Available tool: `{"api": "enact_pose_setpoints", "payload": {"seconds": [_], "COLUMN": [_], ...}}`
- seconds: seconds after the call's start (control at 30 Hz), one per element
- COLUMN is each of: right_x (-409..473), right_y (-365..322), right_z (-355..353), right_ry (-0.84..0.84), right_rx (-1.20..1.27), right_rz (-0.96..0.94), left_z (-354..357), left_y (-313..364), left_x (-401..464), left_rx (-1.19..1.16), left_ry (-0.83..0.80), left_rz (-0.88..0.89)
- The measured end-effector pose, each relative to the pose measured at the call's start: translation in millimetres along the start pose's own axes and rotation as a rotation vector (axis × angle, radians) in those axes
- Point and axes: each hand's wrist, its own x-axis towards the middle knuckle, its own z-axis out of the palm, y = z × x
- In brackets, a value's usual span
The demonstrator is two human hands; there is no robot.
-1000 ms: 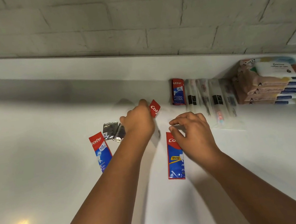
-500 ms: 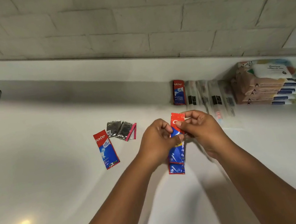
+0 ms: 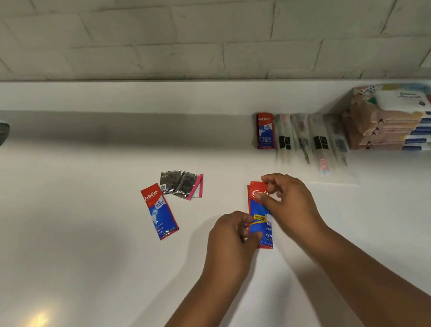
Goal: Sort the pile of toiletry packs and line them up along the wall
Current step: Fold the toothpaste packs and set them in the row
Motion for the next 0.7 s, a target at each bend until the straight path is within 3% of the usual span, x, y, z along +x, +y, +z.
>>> {"api": "enact_pose_setpoints", "payload": {"seconds": [0.17,0.33,0.53,0.7], "right_x": [-5.1,-11.9,-8.9,-9.1], "right_y": [5.6,0.3,-3.7,-2.4], "right_z": [-2.0,-0.4,0.4,0.3], "right_ry": [0.009,-0.253,-0.387,-0.414], "right_rx": [-0.249,-0.334,-0.520,-0.520], "right_rz": [-0.196,-0.371,-0.388,-0.376], "left_z": [4.4,8.0,8.0,8.7], "left_y": [-4.2,-7.2,-9.4,-11.5], "left_x": [-2.8,-7.1,-9.8,-10.1], "left_rx": [0.095,0.067,0.088,0.077], "left_ry": [0.047,0.084,0.091,0.083], "left_rz": [0.096,0.168,0.224,0.219]}}
